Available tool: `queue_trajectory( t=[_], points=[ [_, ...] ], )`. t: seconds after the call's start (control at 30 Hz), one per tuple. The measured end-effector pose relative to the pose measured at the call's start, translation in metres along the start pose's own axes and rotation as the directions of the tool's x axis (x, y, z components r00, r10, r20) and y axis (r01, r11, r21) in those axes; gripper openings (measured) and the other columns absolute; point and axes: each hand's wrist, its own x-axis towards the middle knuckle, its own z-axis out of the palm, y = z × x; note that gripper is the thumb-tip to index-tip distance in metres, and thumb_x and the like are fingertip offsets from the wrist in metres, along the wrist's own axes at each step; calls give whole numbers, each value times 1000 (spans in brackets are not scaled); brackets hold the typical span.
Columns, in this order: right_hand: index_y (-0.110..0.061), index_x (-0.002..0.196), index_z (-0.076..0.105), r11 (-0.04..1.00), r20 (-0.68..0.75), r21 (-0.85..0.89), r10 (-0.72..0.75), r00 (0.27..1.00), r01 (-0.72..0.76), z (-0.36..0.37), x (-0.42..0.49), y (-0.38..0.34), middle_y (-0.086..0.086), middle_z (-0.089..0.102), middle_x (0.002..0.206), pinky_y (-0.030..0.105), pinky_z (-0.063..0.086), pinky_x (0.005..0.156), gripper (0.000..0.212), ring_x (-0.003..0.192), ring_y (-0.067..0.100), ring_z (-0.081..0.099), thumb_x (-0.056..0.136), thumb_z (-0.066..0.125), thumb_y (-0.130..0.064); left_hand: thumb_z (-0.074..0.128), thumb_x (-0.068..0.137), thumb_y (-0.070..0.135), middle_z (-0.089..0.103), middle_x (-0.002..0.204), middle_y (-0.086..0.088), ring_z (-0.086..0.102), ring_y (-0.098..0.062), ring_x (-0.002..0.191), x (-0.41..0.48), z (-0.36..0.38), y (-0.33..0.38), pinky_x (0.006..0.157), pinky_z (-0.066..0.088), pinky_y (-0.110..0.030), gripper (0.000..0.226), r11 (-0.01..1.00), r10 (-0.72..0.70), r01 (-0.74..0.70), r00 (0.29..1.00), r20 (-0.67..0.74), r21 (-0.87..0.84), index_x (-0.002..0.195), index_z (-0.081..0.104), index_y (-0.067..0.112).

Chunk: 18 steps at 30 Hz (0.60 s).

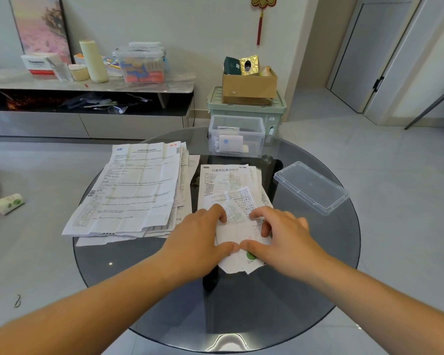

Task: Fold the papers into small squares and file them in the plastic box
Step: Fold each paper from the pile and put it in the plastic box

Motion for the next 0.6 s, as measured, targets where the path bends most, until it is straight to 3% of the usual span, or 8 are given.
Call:
queue_trajectory(
  t=[0.1, 0.17, 0.3, 0.37, 0.47, 0.6],
  points=[
    [-43, 126, 47, 1000, 67, 3, -6, 998, 6, -6, 0, 1, -20, 47, 95, 33, 34, 96, 49, 102, 7, 43, 84, 69, -57, 66, 85, 60, 49, 120, 8, 49, -12, 106, 0, 2, -4, 91, 50, -31, 54, 999, 22, -23, 999, 31, 37, 128, 39, 42],
    [-43, 128, 48, 1000, 115, 13, -19, 993, 17, -10, 0, 4, -19, 49, 98, 33, 37, 96, 49, 103, 9, 44, 86, 70, -52, 66, 86, 60, 47, 122, 8, 47, -13, 107, 0, 1, -5, 93, 48, -31, 53, 999, 18, -20, 998, 56, 39, 128, 41, 43],
    [-45, 135, 46, 997, 157, 81, -26, 987, 14, -14, 2, 11, -17, 51, 98, 34, 48, 91, 57, 99, 10, 49, 86, 75, -40, 68, 85, 58, 47, 122, 7, 48, -12, 108, 2, -2, -5, 93, 50, -31, 51, 999, 5, -8, 996, 91, 32, 128, 46, 42],
    [-46, 133, 48, 993, 169, 114, -25, 985, 5, -15, 4, 12, -16, 52, 98, 28, 52, 82, 56, 95, 11, 53, 87, 76, -34, 71, 86, 54, 47, 121, 8, 50, -12, 107, 3, -5, -3, 92, 52, -30, 51, 1000, -9, 8, 994, 111, 12, 128, 47, 41],
    [-46, 130, 51, 989, 197, 150, -19, 980, -11, -16, 6, 12, -14, 53, 98, 21, 50, 68, 52, 90, 12, 57, 89, 75, -27, 73, 85, 50, 47, 120, 9, 52, -11, 103, 3, -8, 0, 89, 53, -26, 51, 1000, -25, 27, 992, 125, -10, 129, 49, 40],
    [-46, 121, 57, 981, 201, 192, -22, 979, -18, -18, 7, 13, -12, 54, 99, 19, 50, 66, 40, 90, 11, 57, 89, 74, -30, 80, 80, 47, 49, 114, 10, 56, -10, 95, 3, -12, 5, 80, 52, -20, 49, 997, -61, 66, 993, 98, -42, 120, 54, 37]
  ],
)
